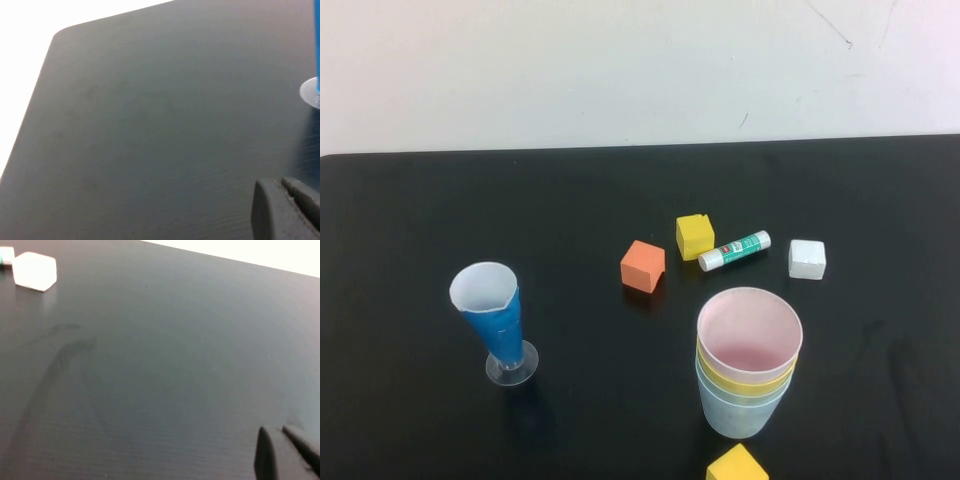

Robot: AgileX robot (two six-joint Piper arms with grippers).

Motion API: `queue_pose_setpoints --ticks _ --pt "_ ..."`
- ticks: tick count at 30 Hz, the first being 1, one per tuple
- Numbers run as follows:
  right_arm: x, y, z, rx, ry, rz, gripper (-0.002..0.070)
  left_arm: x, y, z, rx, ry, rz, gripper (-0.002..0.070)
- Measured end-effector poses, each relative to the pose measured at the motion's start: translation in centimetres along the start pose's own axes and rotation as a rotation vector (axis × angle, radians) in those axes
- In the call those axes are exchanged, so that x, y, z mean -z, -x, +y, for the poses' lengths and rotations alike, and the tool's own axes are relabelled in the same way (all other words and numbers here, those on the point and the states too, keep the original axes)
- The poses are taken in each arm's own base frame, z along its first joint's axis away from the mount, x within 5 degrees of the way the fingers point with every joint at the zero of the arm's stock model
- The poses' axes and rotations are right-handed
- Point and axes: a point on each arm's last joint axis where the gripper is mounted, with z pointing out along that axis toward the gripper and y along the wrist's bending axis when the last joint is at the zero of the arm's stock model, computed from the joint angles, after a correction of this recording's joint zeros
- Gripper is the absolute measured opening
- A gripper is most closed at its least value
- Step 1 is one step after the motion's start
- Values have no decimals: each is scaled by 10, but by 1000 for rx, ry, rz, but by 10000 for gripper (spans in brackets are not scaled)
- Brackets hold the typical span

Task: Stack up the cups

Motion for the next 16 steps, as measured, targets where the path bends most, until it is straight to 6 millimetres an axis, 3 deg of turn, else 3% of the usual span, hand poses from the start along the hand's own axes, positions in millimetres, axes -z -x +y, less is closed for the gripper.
queue_pose_setpoints --ticks 16 --pt "0 0 0 0 0 0 -1 0 0 2 13 41 5 -1"
